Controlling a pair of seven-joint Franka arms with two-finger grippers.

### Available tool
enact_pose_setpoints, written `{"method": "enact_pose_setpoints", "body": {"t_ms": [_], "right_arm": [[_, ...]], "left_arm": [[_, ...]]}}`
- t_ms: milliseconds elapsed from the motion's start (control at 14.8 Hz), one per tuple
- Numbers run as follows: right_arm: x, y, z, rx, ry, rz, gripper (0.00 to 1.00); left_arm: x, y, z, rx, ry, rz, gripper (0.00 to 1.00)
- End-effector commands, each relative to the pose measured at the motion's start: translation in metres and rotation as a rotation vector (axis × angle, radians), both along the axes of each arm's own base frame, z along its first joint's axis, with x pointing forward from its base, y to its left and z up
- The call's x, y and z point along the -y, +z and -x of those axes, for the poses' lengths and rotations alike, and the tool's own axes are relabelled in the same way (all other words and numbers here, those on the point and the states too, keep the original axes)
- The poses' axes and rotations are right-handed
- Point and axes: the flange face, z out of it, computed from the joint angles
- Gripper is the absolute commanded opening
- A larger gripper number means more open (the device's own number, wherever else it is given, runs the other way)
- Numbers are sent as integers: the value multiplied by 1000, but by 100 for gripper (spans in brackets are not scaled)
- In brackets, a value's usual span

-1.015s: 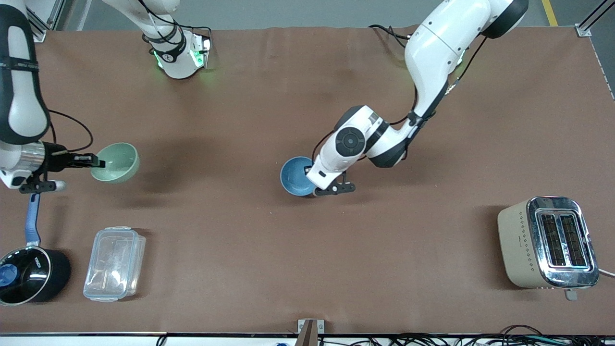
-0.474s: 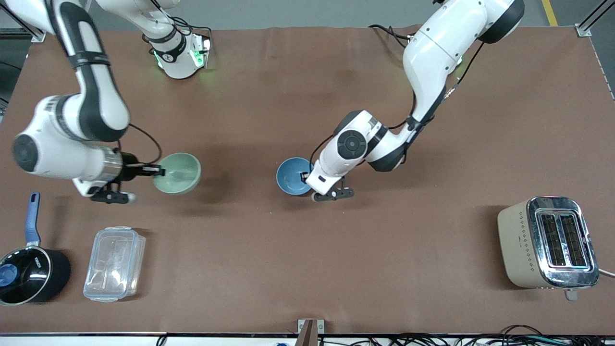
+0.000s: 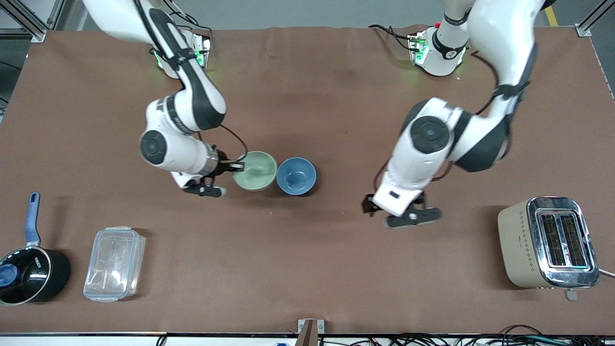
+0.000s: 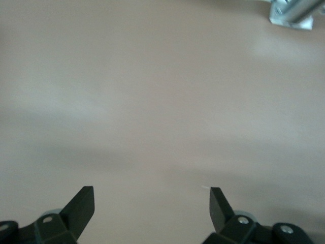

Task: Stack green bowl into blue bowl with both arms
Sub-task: 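Release the blue bowl mid-table with the left gripper and withdraw it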

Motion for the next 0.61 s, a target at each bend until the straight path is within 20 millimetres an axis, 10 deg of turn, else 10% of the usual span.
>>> {"method": "enact_pose_setpoints", "body": {"t_ms": [0,541], "right_arm": [[-28,-12,11,-20,-59,-49,1],[-83,-32,26,-13,-95,-60,2]], "left_arm": [[-49,56,3,29,-107,-69,100],[-136,172,42,-5,-191,-43,100]]}}
